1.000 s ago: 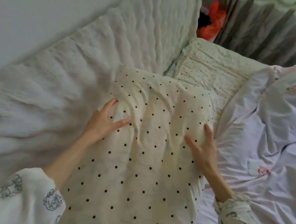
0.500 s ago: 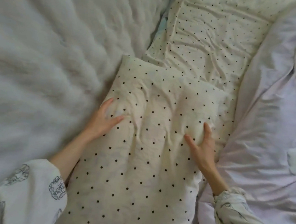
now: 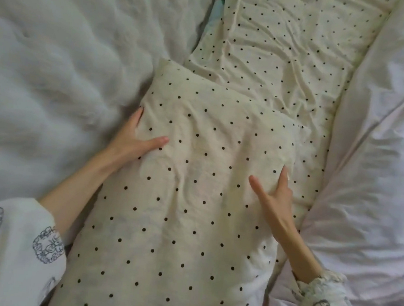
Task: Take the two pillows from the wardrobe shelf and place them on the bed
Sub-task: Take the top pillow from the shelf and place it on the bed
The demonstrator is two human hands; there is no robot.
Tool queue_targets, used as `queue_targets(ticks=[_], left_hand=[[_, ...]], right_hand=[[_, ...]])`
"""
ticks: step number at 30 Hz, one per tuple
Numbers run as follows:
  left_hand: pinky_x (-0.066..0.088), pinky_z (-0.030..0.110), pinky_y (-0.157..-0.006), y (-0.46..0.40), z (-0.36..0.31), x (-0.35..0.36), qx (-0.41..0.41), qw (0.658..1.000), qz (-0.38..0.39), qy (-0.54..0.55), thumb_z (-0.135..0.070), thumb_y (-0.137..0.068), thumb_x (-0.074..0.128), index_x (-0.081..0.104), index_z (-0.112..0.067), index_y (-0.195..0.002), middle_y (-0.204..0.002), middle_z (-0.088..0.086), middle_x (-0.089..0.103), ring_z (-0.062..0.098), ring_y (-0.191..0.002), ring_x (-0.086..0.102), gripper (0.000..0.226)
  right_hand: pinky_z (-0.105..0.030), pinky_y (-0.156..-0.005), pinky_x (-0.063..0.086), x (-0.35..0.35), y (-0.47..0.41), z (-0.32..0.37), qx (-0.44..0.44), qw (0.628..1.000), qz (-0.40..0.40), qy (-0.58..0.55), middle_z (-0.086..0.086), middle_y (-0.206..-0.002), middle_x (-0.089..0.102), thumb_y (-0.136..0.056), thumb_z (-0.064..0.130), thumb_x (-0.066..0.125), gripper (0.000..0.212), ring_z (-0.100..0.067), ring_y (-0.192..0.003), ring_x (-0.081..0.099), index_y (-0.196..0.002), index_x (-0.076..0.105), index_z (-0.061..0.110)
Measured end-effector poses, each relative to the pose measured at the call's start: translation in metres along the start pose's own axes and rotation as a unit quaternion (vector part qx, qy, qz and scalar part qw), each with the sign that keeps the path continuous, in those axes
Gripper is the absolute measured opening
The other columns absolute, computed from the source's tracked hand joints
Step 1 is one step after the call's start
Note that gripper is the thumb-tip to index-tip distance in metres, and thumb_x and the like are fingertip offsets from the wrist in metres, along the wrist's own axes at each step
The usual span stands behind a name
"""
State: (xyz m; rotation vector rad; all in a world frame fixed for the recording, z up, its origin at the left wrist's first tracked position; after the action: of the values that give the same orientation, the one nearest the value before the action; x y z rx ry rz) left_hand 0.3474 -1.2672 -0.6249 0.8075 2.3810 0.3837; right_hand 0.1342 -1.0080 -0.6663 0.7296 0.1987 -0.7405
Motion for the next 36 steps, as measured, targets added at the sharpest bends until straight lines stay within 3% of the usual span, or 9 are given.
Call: queue_targets(ticks=[5, 7, 10, 13, 18, 21, 26, 30, 36], left_hand=[[0.032, 0.024, -0.100, -0.012, -0.036, -0.018, 0.080, 0.995, -0.042, -0.046, -0.046, -0.071, 0.074, 0.021, -0.029, -0.145, -0.148, -0.010, 0.033, 0.005, -0.127, 0.037, 0.093], [0.026, 0.032, -0.110, -0.015, -0.027, -0.018, 0.045, 0.992, -0.024, -0.115, -0.048, -0.077, 0.066, 0.011, -0.027, -0.147, -0.154, -0.004, 0.022, 0.012, -0.136, 0.027, 0.091], [0.012, 0.041, -0.116, 0.004, 0.011, -0.011, -0.044, 0.961, 0.044, -0.271, -0.044, -0.084, 0.059, 0.002, -0.028, -0.148, -0.157, 0.010, 0.001, 0.025, -0.144, 0.005, 0.088], [0.011, 0.045, -0.116, 0.050, 0.047, -0.005, -0.052, 0.961, 0.038, -0.269, -0.040, -0.085, 0.059, 0.004, -0.038, -0.146, -0.157, 0.006, -0.009, 0.025, -0.144, 0.000, 0.083], [0.013, 0.042, -0.115, 0.128, 0.098, -0.011, -0.048, 0.968, -0.011, -0.246, -0.044, -0.086, 0.056, 0.009, -0.040, -0.146, -0.157, 0.004, -0.001, 0.020, -0.144, 0.003, 0.076], [0.023, 0.040, -0.109, 0.160, 0.117, -0.016, -0.080, 0.969, -0.061, -0.228, -0.047, -0.085, 0.056, 0.018, -0.039, -0.144, -0.152, 0.009, 0.019, 0.025, -0.139, 0.021, 0.071], [0.029, 0.048, -0.108, 0.189, 0.144, -0.027, -0.138, 0.957, -0.056, -0.251, -0.069, -0.077, 0.046, 0.012, -0.040, -0.144, -0.151, 0.012, 0.025, 0.032, -0.136, 0.027, 0.080], [0.029, 0.048, -0.109, 0.192, 0.149, -0.024, -0.173, 0.965, -0.021, -0.198, -0.079, -0.065, 0.047, 0.007, -0.039, -0.144, -0.155, 0.004, 0.020, 0.028, -0.138, 0.026, 0.097], [0.035, 0.034, -0.094, 0.197, 0.116, -0.030, -0.084, 0.983, -0.096, -0.132, -0.071, -0.063, 0.064, 0.028, -0.041, -0.131, -0.139, 0.000, 0.035, 0.013, -0.117, 0.039, 0.083]], right_hand=[[-0.044, -0.104, 0.024, 0.003, 0.000, 0.027, 0.006, 1.000, -0.010, -0.024, -0.008, -0.153, 0.011, -0.065, 0.071, 0.061, 0.105, -0.026, -0.139, 0.015, -0.145, 0.001, 0.038], [-0.045, -0.107, 0.023, 0.007, -0.004, 0.031, -0.012, 1.000, -0.007, -0.016, -0.009, -0.153, 0.013, -0.069, 0.067, 0.061, 0.101, -0.026, -0.139, 0.016, -0.146, 0.003, 0.036], [-0.046, -0.110, 0.021, 0.021, 0.005, 0.021, -0.031, 0.998, 0.024, 0.042, -0.010, -0.154, 0.007, -0.078, 0.055, 0.063, 0.094, -0.026, -0.141, 0.012, -0.146, 0.002, 0.035], [-0.042, -0.114, 0.016, 0.033, 0.035, -0.003, -0.049, 0.996, 0.020, 0.067, -0.005, -0.156, -0.007, -0.082, 0.045, 0.062, 0.090, -0.021, -0.143, 0.003, -0.146, 0.000, 0.036], [-0.032, -0.110, 0.010, 0.046, 0.088, -0.050, -0.044, 0.995, 0.046, 0.082, -0.005, -0.157, -0.007, -0.087, 0.043, 0.057, 0.082, -0.014, -0.143, -0.005, -0.146, 0.000, 0.035], [-0.024, -0.104, 0.014, 0.051, 0.107, -0.065, -0.032, 0.995, 0.037, 0.087, -0.002, -0.156, 0.008, -0.085, 0.042, 0.060, 0.086, -0.012, -0.141, 0.008, -0.147, 0.002, 0.031], [-0.037, -0.105, 0.030, 0.053, 0.118, -0.084, 0.032, 0.994, 0.041, 0.095, -0.012, -0.147, 0.035, -0.083, 0.037, 0.064, 0.088, -0.026, -0.133, 0.034, -0.148, 0.005, 0.026], [-0.042, -0.106, 0.032, 0.055, 0.114, -0.086, 0.059, 0.992, 0.056, 0.101, -0.010, -0.152, 0.028, -0.086, 0.038, 0.060, 0.086, -0.031, -0.132, 0.034, -0.148, 0.002, 0.027], [-0.050, -0.104, 0.036, 0.057, 0.125, -0.085, 0.091, 0.992, 0.086, 0.035, -0.009, -0.145, 0.037, -0.078, 0.049, 0.065, 0.094, -0.031, -0.131, 0.035, -0.146, 0.002, 0.034]])
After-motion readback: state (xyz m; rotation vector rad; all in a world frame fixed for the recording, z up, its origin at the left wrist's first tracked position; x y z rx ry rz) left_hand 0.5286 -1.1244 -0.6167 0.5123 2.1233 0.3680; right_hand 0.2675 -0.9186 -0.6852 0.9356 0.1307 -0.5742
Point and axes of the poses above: each hand's wrist, its own y-axis away from the middle knuckle, its own x-axis out of the palm, z = x × y, the point moved 5 cm from there along -y, towards the middle knuckle
